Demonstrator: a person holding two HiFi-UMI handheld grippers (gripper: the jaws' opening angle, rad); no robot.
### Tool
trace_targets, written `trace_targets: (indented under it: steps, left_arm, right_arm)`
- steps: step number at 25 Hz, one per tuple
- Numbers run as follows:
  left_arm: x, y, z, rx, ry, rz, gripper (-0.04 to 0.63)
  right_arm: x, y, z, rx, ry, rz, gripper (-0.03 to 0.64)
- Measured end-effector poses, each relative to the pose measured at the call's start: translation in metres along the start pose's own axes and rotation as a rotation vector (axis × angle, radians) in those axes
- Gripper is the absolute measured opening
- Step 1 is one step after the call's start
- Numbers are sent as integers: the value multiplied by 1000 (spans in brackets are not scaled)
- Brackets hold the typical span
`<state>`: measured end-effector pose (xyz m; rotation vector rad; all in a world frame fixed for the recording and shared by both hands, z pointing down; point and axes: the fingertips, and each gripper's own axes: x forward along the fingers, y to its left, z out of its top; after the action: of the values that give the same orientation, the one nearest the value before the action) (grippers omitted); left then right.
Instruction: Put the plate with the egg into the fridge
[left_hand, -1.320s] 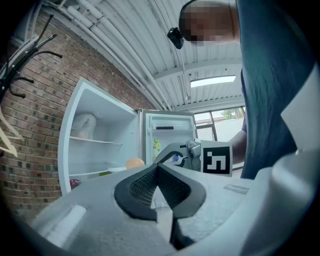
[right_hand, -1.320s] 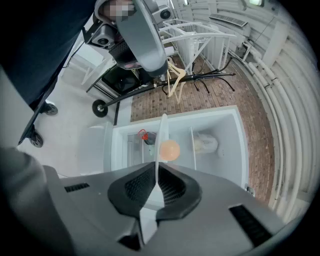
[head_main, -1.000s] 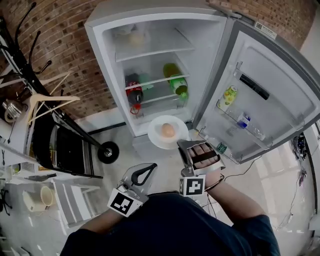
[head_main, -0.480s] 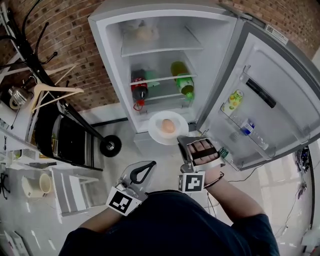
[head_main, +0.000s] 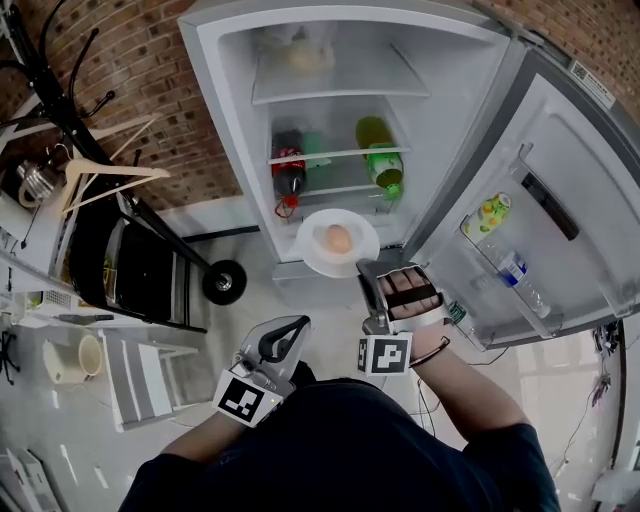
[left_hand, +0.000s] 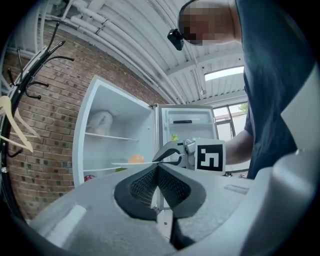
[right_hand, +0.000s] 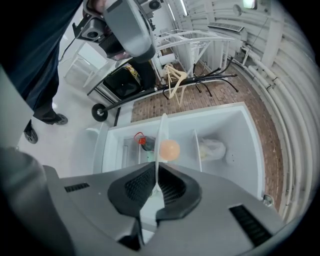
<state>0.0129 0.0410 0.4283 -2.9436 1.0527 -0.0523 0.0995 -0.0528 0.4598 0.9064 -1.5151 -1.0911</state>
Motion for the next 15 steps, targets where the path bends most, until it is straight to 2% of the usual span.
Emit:
trace_targets:
  steps: [15]
  left_arm:
    - [37, 123, 14, 5, -54, -121, 5]
  right_arm:
    - [131, -39, 6, -12, 144, 15, 21]
